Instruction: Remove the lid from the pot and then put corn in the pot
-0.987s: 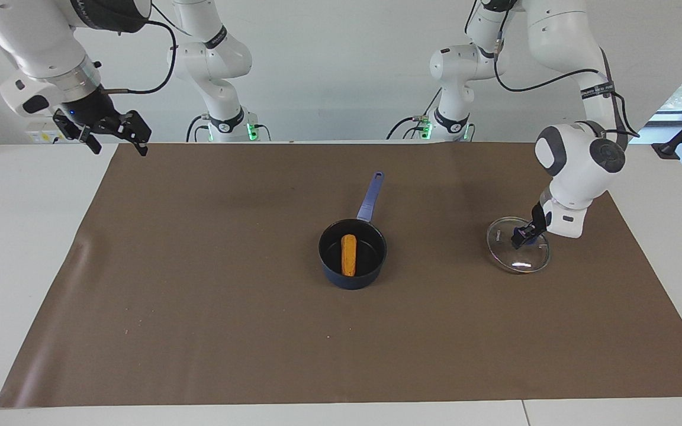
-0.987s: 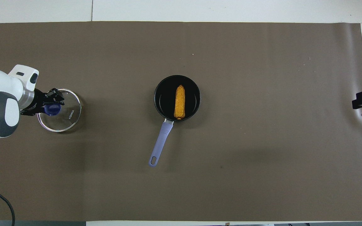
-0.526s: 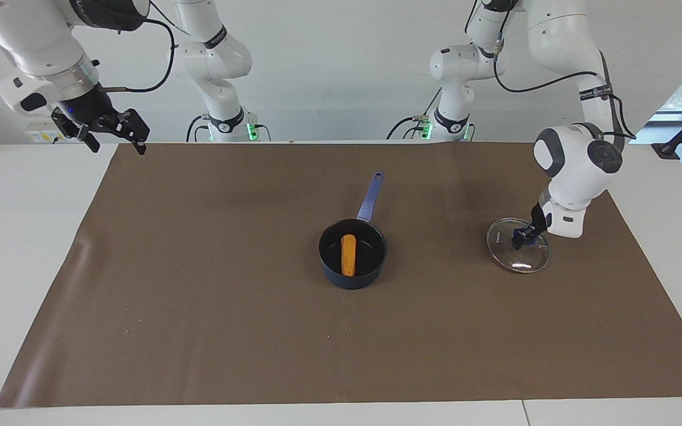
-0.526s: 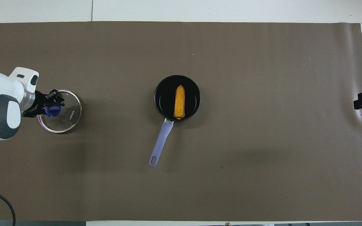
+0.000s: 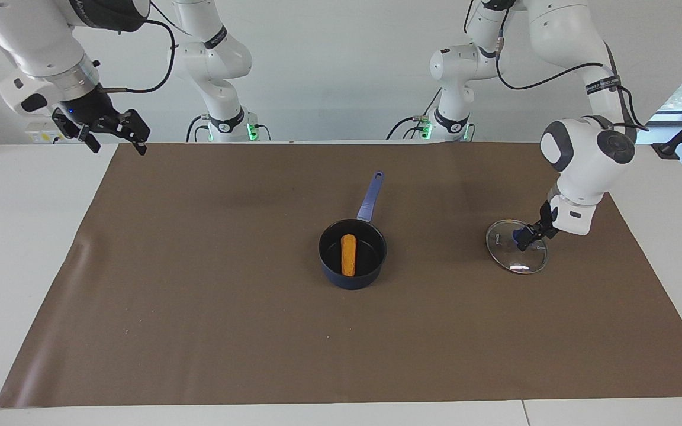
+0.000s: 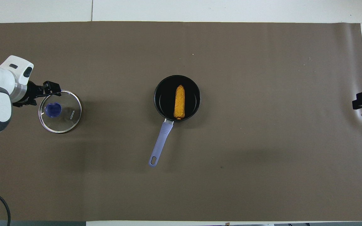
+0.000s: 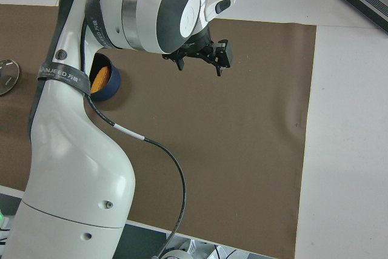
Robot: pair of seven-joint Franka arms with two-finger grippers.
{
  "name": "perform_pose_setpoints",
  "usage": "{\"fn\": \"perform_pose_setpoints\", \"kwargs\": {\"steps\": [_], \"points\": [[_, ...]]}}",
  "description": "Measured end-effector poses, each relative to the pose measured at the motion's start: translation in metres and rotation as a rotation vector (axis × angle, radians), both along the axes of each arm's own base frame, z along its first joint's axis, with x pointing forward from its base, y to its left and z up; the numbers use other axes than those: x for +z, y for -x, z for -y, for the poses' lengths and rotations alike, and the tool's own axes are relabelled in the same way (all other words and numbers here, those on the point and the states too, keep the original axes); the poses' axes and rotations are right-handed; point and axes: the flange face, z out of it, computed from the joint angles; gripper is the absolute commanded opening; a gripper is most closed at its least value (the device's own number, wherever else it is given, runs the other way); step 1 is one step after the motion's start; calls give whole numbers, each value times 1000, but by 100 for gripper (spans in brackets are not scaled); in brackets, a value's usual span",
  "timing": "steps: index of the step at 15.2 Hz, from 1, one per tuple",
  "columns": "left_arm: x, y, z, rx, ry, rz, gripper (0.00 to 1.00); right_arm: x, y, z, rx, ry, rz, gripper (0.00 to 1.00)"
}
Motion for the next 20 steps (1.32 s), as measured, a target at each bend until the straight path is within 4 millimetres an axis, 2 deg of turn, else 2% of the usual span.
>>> {"fn": "perform_pose_setpoints", "kwargs": {"steps": [3, 5, 7, 9, 11, 13, 15, 20], "points": [[76, -7, 51, -94, -4, 9, 100, 0, 0, 4, -9, -3, 0, 100], [110, 4, 87, -153, -5, 22, 100, -1, 0, 4, -9, -3, -2, 100], [136, 25, 117, -207, -9, 11, 100, -2, 0, 4, -9, -3, -3, 100], [157, 45, 133, -242, -13, 0, 100, -2, -1, 3, -7, -3, -4, 100], [176, 64, 133, -297, -20, -27, 100, -2, -1, 2, -5, -3, -3, 100], [186, 81, 129, -362, -26, -74, 100, -2, -1, 2, 8, -4, -3, 100], [183, 90, 131, -398, -29, -97, 100, -2, -1, 3, 37, -7, -4, 100], [167, 79, 132, -386, 15, -65, 100, -3, -1, 3, 47, -8, -4, 100]]}}
